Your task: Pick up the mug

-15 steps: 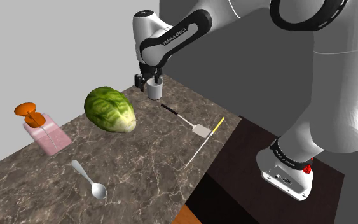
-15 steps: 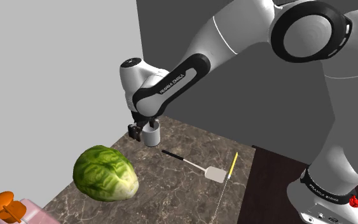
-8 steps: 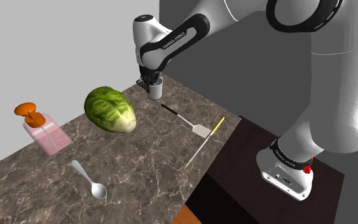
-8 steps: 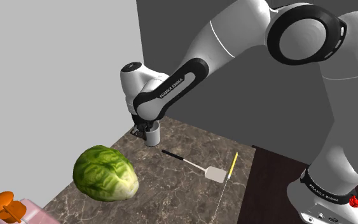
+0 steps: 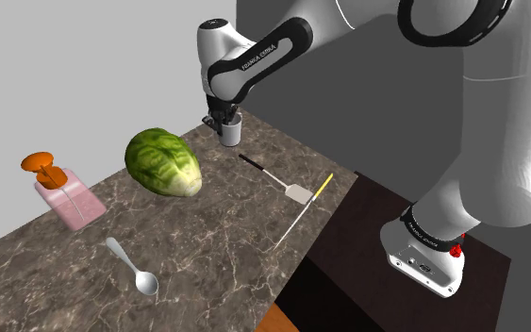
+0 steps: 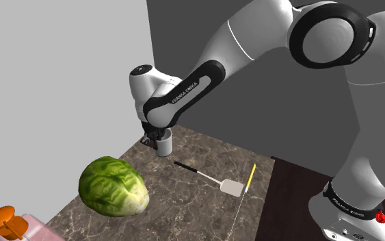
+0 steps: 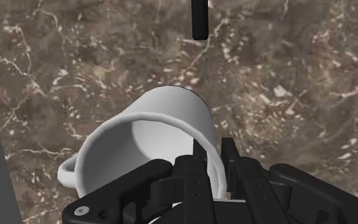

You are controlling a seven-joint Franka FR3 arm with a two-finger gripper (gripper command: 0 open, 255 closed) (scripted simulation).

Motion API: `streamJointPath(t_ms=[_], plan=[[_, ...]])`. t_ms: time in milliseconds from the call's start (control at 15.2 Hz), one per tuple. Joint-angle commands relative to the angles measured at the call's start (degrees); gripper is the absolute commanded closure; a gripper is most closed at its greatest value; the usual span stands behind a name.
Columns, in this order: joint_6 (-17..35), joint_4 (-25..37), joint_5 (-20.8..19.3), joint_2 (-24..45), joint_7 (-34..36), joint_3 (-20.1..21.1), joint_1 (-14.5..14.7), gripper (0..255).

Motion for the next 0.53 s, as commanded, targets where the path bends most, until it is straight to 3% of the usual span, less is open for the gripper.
streamJointPath(t_ms=[0, 462], plan=[[-0.9, 0.2, 0.2, -0.8, -0.2, 0.1, -0.1, 255], [-4.8, 0.9, 1.0, -4.0, -0.9, 0.7, -0.4, 255]])
